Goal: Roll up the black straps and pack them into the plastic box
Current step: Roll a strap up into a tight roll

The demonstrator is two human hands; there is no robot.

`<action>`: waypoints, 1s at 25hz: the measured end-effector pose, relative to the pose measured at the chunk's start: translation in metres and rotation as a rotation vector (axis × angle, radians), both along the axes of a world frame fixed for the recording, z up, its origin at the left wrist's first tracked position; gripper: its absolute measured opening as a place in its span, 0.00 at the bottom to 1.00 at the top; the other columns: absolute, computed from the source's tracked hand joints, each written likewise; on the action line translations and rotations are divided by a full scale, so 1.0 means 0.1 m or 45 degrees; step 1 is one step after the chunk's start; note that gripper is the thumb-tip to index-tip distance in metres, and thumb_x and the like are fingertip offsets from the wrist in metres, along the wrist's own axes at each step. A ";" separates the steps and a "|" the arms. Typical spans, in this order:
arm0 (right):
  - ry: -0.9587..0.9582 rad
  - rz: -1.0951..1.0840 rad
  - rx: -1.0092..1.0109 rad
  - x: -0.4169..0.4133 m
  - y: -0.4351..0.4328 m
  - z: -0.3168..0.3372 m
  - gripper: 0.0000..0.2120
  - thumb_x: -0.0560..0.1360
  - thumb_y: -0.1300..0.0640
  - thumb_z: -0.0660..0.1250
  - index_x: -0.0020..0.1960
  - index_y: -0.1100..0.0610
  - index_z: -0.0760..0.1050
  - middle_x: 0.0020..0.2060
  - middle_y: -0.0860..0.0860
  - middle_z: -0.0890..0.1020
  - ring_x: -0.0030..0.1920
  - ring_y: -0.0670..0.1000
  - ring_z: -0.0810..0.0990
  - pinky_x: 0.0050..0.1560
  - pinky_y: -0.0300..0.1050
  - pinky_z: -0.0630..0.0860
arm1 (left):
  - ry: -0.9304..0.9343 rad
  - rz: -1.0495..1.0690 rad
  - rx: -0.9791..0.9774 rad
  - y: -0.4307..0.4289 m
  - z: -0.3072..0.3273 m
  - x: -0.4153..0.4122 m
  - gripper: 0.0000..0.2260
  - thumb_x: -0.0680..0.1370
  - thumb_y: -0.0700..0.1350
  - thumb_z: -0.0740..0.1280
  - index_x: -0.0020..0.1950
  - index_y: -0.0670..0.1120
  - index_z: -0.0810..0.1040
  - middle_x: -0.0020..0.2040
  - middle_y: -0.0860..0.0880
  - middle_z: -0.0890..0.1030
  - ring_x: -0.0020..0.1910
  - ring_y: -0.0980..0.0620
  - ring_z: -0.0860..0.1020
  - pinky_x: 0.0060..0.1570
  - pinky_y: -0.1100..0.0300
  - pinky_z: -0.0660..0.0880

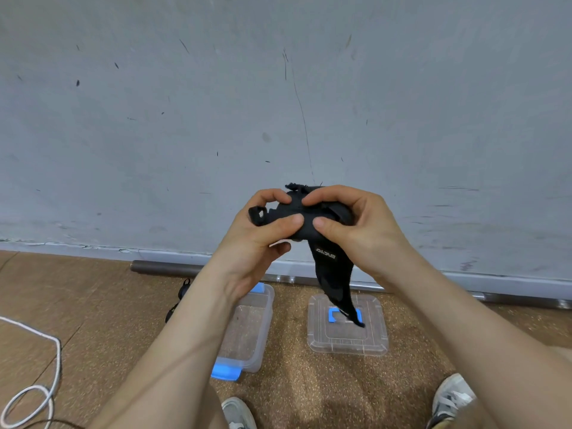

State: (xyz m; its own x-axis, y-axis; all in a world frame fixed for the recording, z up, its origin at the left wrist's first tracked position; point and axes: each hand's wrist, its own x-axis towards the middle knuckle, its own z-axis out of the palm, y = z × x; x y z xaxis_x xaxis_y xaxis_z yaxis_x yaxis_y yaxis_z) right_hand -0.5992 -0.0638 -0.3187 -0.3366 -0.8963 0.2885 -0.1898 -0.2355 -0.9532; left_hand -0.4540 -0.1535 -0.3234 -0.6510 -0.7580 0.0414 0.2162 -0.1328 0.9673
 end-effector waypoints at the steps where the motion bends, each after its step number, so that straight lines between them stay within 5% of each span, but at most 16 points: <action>1: 0.122 -0.027 -0.030 -0.02 0.01 0.01 0.17 0.72 0.71 0.68 0.48 0.48 0.81 0.47 0.45 0.84 0.50 0.46 0.83 0.53 0.40 0.79 | -0.002 -0.050 -0.026 0.00 0.00 0.02 0.13 0.68 0.39 0.72 0.48 0.52 0.75 0.45 0.50 0.82 0.41 0.51 0.80 0.38 0.62 0.74; 7: 0.440 -0.106 -0.132 0.04 0.03 -0.04 0.15 0.73 0.65 0.66 0.48 0.45 0.79 0.44 0.40 0.82 0.49 0.44 0.81 0.51 0.34 0.75 | -0.022 0.036 -0.149 0.02 -0.04 0.00 0.07 0.71 0.39 0.69 0.44 0.49 0.75 0.41 0.47 0.81 0.36 0.47 0.79 0.35 0.60 0.73; 10: 0.299 -0.127 -0.108 0.01 0.03 -0.05 0.16 0.73 0.68 0.69 0.46 0.47 0.82 0.43 0.43 0.85 0.47 0.44 0.82 0.50 0.36 0.76 | -0.065 0.030 -0.179 0.00 -0.04 0.02 0.04 0.70 0.40 0.71 0.41 0.49 0.79 0.39 0.47 0.81 0.34 0.48 0.79 0.34 0.62 0.75; 13: -0.057 -0.051 -0.075 -0.01 0.02 -0.02 0.15 0.71 0.70 0.70 0.44 0.50 0.84 0.41 0.49 0.86 0.45 0.47 0.83 0.49 0.41 0.80 | 0.000 -0.148 -0.086 -0.05 0.00 0.11 0.13 0.66 0.47 0.80 0.46 0.48 0.82 0.44 0.45 0.82 0.37 0.46 0.83 0.36 0.62 0.79; 16: -0.160 0.055 -0.060 -0.05 0.06 0.06 0.17 0.71 0.74 0.68 0.41 0.53 0.84 0.38 0.48 0.85 0.42 0.46 0.82 0.43 0.39 0.78 | -0.093 -0.095 0.148 -0.08 0.06 0.15 0.27 0.69 0.68 0.64 0.57 0.48 0.75 0.49 0.41 0.83 0.41 0.39 0.84 0.34 0.58 0.81; 18: 0.036 0.126 -0.036 -0.03 0.12 0.10 0.19 0.70 0.75 0.66 0.39 0.52 0.84 0.36 0.47 0.85 0.41 0.47 0.83 0.41 0.38 0.77 | -0.154 -0.097 0.241 -0.08 0.06 0.13 0.31 0.71 0.69 0.56 0.65 0.50 0.71 0.51 0.40 0.84 0.48 0.37 0.83 0.42 0.52 0.80; 20: 0.314 0.207 0.040 0.04 0.17 0.09 0.19 0.69 0.73 0.66 0.38 0.50 0.85 0.33 0.49 0.85 0.36 0.51 0.82 0.37 0.42 0.76 | -0.147 -0.162 0.228 -0.02 0.05 0.10 0.27 0.74 0.65 0.57 0.68 0.52 0.72 0.54 0.41 0.84 0.53 0.40 0.81 0.51 0.49 0.79; 22: 0.597 0.245 0.105 0.08 0.19 0.02 0.18 0.68 0.70 0.67 0.39 0.47 0.85 0.30 0.45 0.82 0.31 0.48 0.78 0.34 0.36 0.71 | -0.124 -0.143 0.139 0.04 0.03 0.06 0.17 0.76 0.51 0.63 0.61 0.47 0.79 0.49 0.43 0.84 0.48 0.45 0.82 0.48 0.54 0.80; 25: 0.596 0.207 0.183 0.08 0.17 -0.05 0.18 0.67 0.69 0.66 0.41 0.46 0.81 0.31 0.41 0.80 0.33 0.43 0.76 0.36 0.35 0.70 | 0.009 0.097 0.089 0.03 0.02 0.00 0.10 0.74 0.31 0.66 0.51 0.41 0.82 0.41 0.45 0.85 0.41 0.48 0.83 0.43 0.58 0.82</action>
State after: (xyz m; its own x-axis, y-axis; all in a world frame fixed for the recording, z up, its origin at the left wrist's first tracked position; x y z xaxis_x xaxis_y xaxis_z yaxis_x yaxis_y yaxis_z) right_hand -0.5917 -0.0469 -0.3239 -0.0538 -0.9681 0.2448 -0.5757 -0.1703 -0.7998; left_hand -0.4538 -0.1509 -0.3216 -0.5914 -0.8064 -0.0093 0.2348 -0.1832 0.9546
